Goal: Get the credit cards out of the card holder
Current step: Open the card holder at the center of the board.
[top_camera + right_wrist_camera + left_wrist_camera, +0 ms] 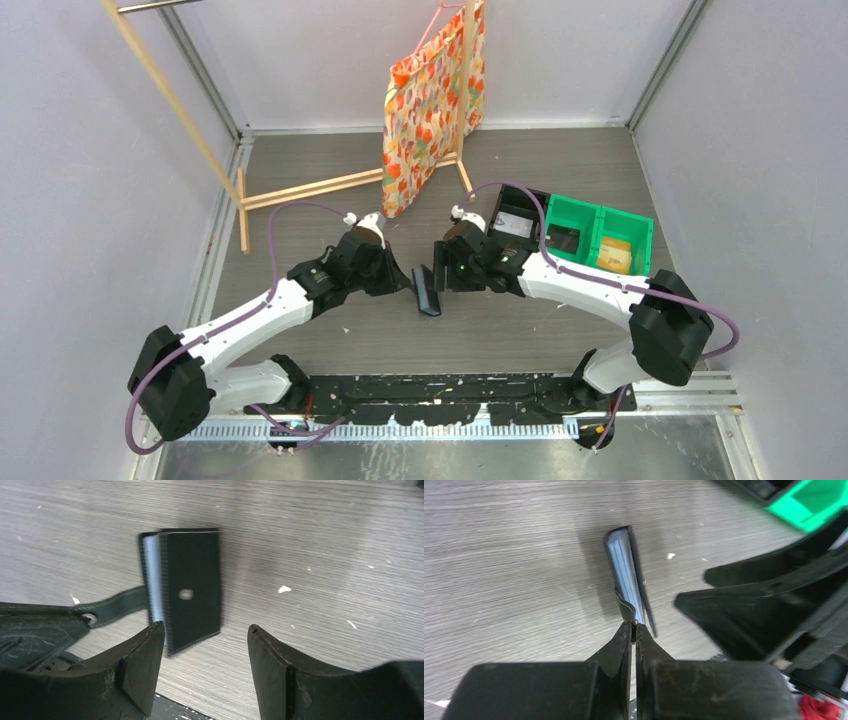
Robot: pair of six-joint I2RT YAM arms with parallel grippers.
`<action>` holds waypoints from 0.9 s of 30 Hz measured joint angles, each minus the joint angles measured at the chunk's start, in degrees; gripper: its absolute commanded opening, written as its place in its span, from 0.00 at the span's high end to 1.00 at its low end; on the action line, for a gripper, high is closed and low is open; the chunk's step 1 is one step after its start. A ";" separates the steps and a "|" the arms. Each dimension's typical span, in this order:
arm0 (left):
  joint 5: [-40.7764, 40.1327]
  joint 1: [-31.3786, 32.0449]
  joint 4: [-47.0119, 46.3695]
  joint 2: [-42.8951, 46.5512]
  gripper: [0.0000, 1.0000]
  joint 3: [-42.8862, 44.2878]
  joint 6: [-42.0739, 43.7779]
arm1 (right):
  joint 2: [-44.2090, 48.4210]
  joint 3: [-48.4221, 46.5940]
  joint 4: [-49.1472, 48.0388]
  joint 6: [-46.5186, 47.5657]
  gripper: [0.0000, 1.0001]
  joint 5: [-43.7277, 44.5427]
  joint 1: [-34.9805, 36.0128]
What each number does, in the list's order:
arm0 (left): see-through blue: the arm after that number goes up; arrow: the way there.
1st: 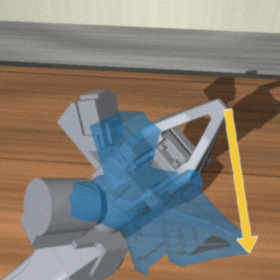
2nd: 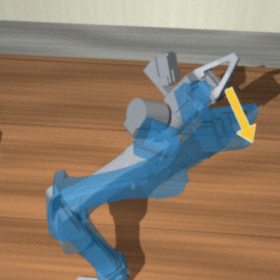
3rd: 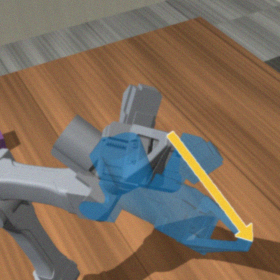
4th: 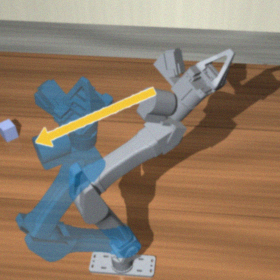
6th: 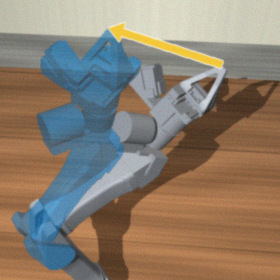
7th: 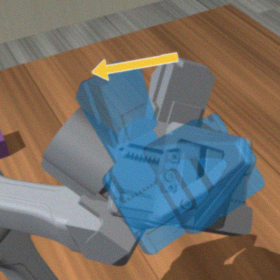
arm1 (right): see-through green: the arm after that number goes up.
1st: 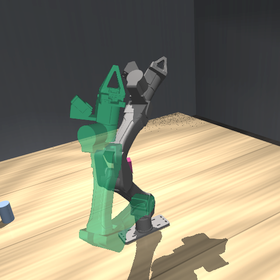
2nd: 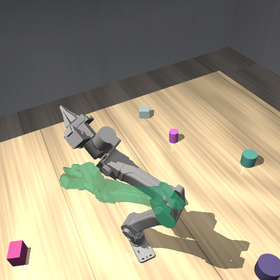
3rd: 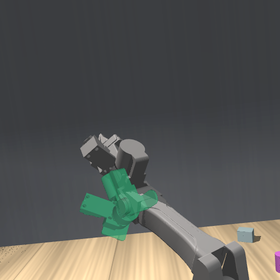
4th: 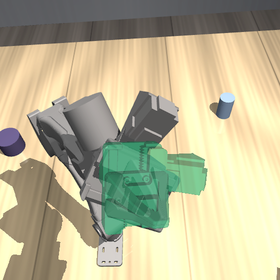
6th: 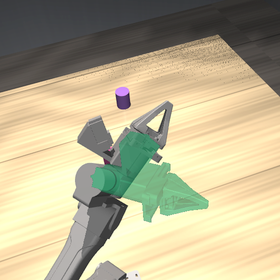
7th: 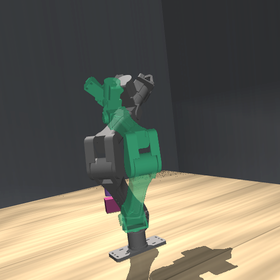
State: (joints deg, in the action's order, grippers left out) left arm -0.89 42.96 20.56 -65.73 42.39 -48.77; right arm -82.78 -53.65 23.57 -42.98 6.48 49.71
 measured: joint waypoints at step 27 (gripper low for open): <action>4.31 -5.66 0.79 9.81 0.99 -6.88 -1.31 | -5.84 -2.40 -3.54 -1.55 0.41 1.11 2.97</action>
State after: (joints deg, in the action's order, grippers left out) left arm 3.42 37.30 21.34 -55.92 35.51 -50.09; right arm -88.62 -56.05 20.03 -44.53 7.60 52.69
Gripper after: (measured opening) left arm 0.030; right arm 0.625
